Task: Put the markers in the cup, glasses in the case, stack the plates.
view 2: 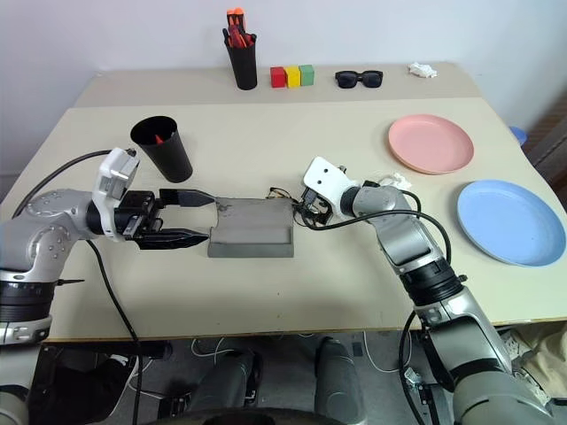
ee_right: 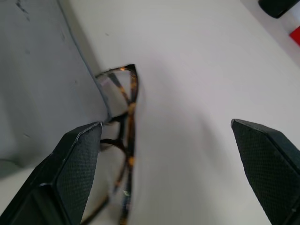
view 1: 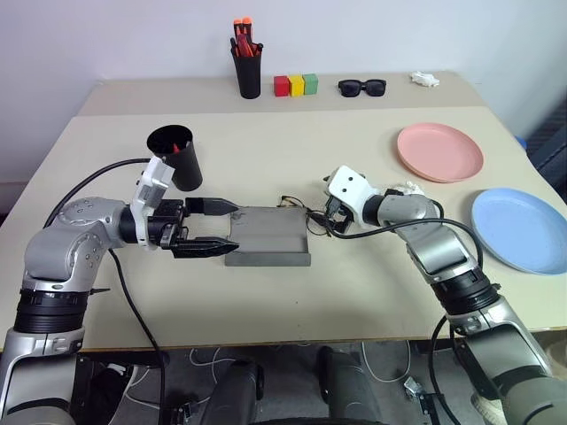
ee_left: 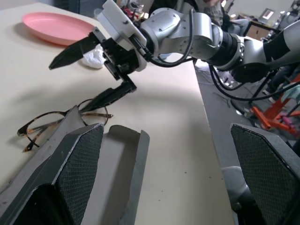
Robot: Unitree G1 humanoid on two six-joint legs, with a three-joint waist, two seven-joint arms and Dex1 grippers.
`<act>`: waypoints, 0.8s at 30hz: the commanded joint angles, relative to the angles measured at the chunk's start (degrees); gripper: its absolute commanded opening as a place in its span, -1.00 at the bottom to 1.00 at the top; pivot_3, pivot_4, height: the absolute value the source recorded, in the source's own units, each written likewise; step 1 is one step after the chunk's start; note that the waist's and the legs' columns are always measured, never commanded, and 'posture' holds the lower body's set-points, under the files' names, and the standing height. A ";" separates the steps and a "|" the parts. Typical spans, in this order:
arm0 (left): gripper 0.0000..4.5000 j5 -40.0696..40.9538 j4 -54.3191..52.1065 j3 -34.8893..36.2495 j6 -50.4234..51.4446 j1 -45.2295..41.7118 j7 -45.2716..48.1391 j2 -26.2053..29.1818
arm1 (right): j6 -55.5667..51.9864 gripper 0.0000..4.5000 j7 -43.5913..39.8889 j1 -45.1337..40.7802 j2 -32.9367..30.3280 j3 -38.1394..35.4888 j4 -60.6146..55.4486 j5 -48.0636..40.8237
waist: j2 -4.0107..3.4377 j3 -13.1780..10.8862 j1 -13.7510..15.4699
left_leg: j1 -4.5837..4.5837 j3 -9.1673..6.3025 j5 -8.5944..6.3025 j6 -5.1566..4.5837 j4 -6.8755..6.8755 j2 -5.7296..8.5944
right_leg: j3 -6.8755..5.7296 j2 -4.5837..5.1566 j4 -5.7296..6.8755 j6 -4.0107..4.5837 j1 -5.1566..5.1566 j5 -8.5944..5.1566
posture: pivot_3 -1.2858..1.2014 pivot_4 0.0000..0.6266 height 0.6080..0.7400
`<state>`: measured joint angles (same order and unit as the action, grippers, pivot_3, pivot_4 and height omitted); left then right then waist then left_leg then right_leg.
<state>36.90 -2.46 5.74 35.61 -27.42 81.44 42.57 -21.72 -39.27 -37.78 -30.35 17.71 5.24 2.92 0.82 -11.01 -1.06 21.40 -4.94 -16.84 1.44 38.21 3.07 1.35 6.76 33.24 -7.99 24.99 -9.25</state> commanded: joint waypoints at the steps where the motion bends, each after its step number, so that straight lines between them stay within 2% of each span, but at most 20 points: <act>1: 0.97 1.39 -2.17 0.95 -0.62 -0.87 -1.14 0.17 | 2.99 1.00 0.02 -0.95 0.04 0.06 0.65 2.16 | 0.00 0.00 -0.02 | 0.00 0.00 0.00 0.00 0.00 0.00 | 0.00 0.00 0.00 0.00 0.00 0.00 | 0.03 -0.52 1.00; 16: 0.97 1.17 -0.76 -0.09 -2.21 -2.03 -2.25 -0.14 | 6.48 1.00 -0.29 -2.03 1.77 -0.13 4.04 5.75 | 0.00 0.00 -0.11 | -0.02 0.00 0.00 0.01 0.00 0.00 | 0.00 -0.01 0.01 0.00 0.00 0.00 | 0.03 -0.52 1.00; 24: 0.97 1.42 -1.15 0.35 -3.11 -0.88 -2.23 0.32 | 8.18 1.00 -1.16 -1.85 -1.88 -2.17 6.23 7.14 | 0.00 0.00 0.03 | -0.02 0.01 0.01 0.01 -0.01 0.00 | 0.00 0.00 -0.01 0.00 -0.03 0.00 | 0.03 -0.52 1.00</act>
<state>37.79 -2.82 5.28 33.25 -28.38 78.92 42.30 -14.05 -40.20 -38.69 -30.98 17.10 11.31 9.41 0.82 -11.01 -1.03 21.38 -4.94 -16.83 1.45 38.21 3.07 1.36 6.75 33.23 -7.99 24.96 -9.25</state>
